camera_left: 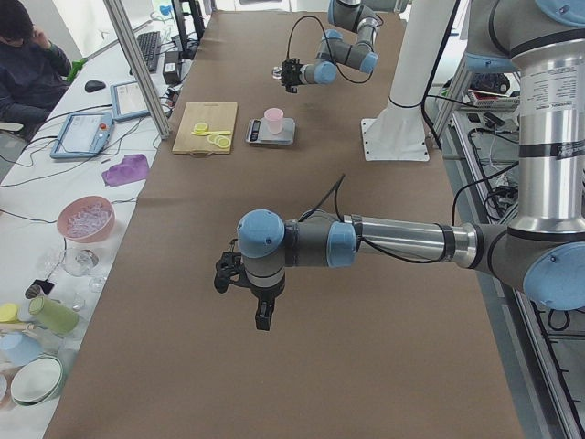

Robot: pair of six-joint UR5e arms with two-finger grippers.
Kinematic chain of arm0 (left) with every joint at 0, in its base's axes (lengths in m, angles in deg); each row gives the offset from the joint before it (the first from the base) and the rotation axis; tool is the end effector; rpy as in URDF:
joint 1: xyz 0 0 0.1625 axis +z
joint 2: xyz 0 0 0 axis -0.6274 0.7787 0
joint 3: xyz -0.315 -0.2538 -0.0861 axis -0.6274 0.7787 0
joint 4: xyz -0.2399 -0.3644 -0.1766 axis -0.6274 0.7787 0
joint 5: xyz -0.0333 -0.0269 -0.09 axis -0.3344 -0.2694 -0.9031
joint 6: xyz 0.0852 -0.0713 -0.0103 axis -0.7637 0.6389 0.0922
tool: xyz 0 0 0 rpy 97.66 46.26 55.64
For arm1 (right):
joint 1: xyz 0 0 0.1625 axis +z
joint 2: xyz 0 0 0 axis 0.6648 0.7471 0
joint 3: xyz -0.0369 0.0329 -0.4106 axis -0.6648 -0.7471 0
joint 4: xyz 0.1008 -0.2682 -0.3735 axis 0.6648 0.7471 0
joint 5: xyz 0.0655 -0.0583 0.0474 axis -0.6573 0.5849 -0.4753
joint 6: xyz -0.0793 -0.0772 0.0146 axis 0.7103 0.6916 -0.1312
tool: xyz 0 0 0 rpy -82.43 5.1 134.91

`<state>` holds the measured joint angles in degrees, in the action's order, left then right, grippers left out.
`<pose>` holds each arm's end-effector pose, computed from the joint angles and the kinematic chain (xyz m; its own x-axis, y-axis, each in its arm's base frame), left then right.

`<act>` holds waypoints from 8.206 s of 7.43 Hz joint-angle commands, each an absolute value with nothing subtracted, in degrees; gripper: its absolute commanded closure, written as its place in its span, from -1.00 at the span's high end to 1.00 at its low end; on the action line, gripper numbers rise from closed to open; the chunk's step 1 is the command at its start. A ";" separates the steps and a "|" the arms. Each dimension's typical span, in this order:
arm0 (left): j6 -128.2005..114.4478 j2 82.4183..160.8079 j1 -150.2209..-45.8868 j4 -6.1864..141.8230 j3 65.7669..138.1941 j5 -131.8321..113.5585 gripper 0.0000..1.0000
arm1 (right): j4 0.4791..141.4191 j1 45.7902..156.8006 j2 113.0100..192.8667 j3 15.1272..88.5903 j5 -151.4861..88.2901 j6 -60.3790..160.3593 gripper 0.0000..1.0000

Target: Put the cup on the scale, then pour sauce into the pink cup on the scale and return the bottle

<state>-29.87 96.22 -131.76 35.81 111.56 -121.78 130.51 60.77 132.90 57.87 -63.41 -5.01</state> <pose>-0.0811 -0.5029 0.6183 0.7155 0.0958 -0.6920 -0.0529 0.9951 0.0832 -0.5651 -0.4048 0.2230 0.9884 0.0680 -0.1356 0.0200 0.8274 0.5613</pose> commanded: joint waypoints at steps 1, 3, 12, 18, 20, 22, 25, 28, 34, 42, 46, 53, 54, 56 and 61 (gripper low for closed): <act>-29.87 96.22 -131.76 35.74 111.47 -121.81 0.97 | 131.14 60.74 130.51 54.41 -63.42 -5.23 -1.00; -29.87 96.22 -131.76 35.65 111.38 -121.81 0.97 | 132.53 60.65 130.33 54.31 -63.33 -5.14 -1.00; -29.96 96.13 -131.76 35.65 110.94 -121.81 0.97 | 150.46 60.30 122.96 46.86 -63.42 -11.28 -1.00; -30.04 94.29 -131.76 36.18 111.03 -121.90 0.97 | 150.56 58.98 120.66 42.37 -61.40 -11.38 -1.00; -30.04 94.20 -131.76 36.18 110.94 -121.90 0.97 | 151.52 58.98 118.73 39.03 -61.40 -11.81 -1.00; -30.04 94.20 -131.76 36.18 110.94 -121.81 0.97 | 152.67 58.98 118.55 38.85 -61.49 -12.17 -1.00; -30.04 94.20 -131.76 36.00 110.86 -121.90 0.97 | 155.73 58.98 117.68 38.41 -61.49 -12.78 -1.00; -30.04 94.20 -131.76 36.00 110.85 -121.81 0.97 | 156.36 58.80 114.78 32.27 -61.75 -14.89 -1.00; -29.96 94.20 -131.58 35.91 110.85 -121.90 0.97 | 162.24 58.63 113.37 31.37 -62.28 -15.24 -1.00; -29.96 93.85 -131.58 36.00 110.94 -121.90 0.97 | 164.79 58.19 110.20 23.73 -62.98 -17.80 -1.00; -30.04 93.85 -131.58 36.00 110.94 -121.90 0.97 | 168.40 57.92 109.24 22.85 -64.21 -18.50 -1.00; -30.04 93.76 -131.58 36.00 110.94 -121.90 0.97 | 170.33 57.31 106.42 16.44 -65.79 -20.16 -1.00; -30.04 93.76 -131.58 36.00 110.86 -121.90 0.97 | 170.34 57.22 106.07 15.65 -65.97 -20.26 -1.00; -30.04 93.58 -131.58 35.91 110.94 -121.90 0.97 | 171.82 57.13 105.37 14.76 -65.97 -20.61 -1.00; -30.13 92.97 -131.58 36.09 111.03 -121.90 0.97 | 173.59 56.96 103.61 11.95 -66.50 -21.22 -1.00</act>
